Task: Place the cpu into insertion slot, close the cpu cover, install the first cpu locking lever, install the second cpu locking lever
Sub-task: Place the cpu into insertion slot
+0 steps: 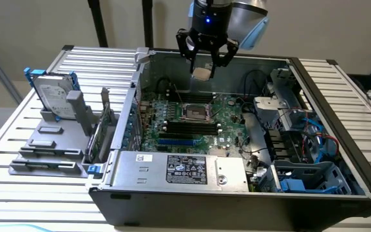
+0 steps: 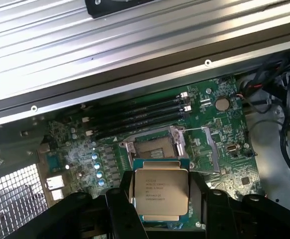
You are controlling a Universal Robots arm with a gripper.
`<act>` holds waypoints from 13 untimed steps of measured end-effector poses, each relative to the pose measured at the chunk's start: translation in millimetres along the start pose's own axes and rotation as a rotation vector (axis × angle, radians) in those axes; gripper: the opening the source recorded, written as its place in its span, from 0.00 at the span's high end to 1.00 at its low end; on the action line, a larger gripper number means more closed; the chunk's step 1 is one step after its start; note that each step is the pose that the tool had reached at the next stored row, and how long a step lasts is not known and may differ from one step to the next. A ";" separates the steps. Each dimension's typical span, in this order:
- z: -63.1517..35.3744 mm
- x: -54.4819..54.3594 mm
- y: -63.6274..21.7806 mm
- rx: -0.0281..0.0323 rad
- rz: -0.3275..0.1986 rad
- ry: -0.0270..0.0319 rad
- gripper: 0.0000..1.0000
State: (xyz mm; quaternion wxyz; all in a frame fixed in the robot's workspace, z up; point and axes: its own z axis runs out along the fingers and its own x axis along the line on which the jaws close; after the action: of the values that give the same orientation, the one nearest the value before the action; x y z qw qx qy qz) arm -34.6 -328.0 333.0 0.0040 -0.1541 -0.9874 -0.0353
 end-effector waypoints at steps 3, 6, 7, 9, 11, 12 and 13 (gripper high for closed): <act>0.7 0.0 -0.1 -0.0008 0.054 -0.0037 0.46; 1.0 0.0 -0.1 -0.0019 0.109 -0.0075 0.46; 1.1 0.0 -0.1 -0.0023 0.127 -0.0087 0.46; 1.3 0.0 -0.1 -0.0030 0.163 -0.0112 0.46; 1.4 0.0 -0.1 -0.0037 0.199 -0.0136 0.46; 1.5 0.0 -0.1 -0.0041 0.218 -0.0150 0.46; 1.6 0.0 -0.2 -0.0044 0.237 -0.0162 0.46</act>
State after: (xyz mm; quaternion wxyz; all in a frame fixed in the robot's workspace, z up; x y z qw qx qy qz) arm -34.7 -328.0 331.4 -0.0002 -0.2698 -0.9623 -0.0355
